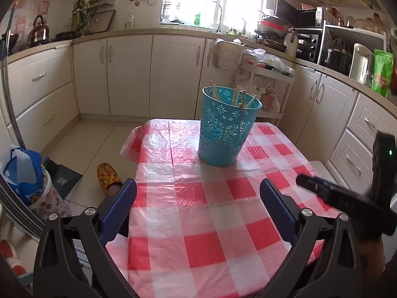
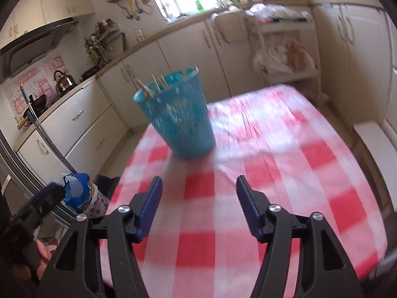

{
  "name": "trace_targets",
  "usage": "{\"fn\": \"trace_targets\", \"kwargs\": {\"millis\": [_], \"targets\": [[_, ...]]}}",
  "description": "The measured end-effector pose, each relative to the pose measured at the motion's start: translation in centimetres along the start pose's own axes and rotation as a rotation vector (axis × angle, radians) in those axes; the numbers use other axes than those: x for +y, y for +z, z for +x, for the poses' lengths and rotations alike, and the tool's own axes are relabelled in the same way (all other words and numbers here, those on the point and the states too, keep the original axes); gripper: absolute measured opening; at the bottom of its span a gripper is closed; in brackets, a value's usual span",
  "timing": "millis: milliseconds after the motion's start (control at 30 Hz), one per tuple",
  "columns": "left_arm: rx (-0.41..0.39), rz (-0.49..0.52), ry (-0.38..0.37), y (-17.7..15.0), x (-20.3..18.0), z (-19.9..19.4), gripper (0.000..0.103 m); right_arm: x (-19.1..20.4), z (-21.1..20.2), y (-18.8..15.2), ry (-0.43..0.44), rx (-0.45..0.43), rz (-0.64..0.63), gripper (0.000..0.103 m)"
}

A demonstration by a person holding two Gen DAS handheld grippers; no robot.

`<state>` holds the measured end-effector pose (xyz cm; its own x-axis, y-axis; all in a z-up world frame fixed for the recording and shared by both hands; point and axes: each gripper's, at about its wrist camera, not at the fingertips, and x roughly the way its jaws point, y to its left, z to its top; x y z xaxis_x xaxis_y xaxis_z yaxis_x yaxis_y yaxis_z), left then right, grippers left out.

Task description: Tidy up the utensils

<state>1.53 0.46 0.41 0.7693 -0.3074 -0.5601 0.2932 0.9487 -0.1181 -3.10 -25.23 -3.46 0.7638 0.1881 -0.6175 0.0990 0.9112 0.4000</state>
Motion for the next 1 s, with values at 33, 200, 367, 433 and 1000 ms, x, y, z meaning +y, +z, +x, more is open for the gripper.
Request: {"fn": "trace_targets", "kwargs": {"millis": [33, 200, 367, 433, 1000], "targets": [[0.0, 0.009, 0.003, -0.2, -0.3, -0.6, 0.095, -0.1, -0.7, -0.9, -0.007, 0.013, 0.015, 0.069], [0.012, 0.055, 0.041, -1.2, -2.1, -4.4, 0.095, 0.4, -4.8, -3.8, -0.027, 0.034, 0.044, 0.082], [0.023, 0.115, 0.108, -2.2, -4.0, -9.2, 0.095, 2.1, -10.8, -6.3, -0.027, -0.018, 0.046, 0.095], [0.034, 0.143, 0.117, -2.7, -4.8, -10.8, 0.095, 2.9, -12.6, -7.2, -0.04, -0.02, 0.042, 0.096], [0.087, 0.119, 0.138, -4.3, -2.9, -18.3, 0.095, 11.4, -19.6, -12.3, -0.087, -0.044, -0.052, 0.096]]}}
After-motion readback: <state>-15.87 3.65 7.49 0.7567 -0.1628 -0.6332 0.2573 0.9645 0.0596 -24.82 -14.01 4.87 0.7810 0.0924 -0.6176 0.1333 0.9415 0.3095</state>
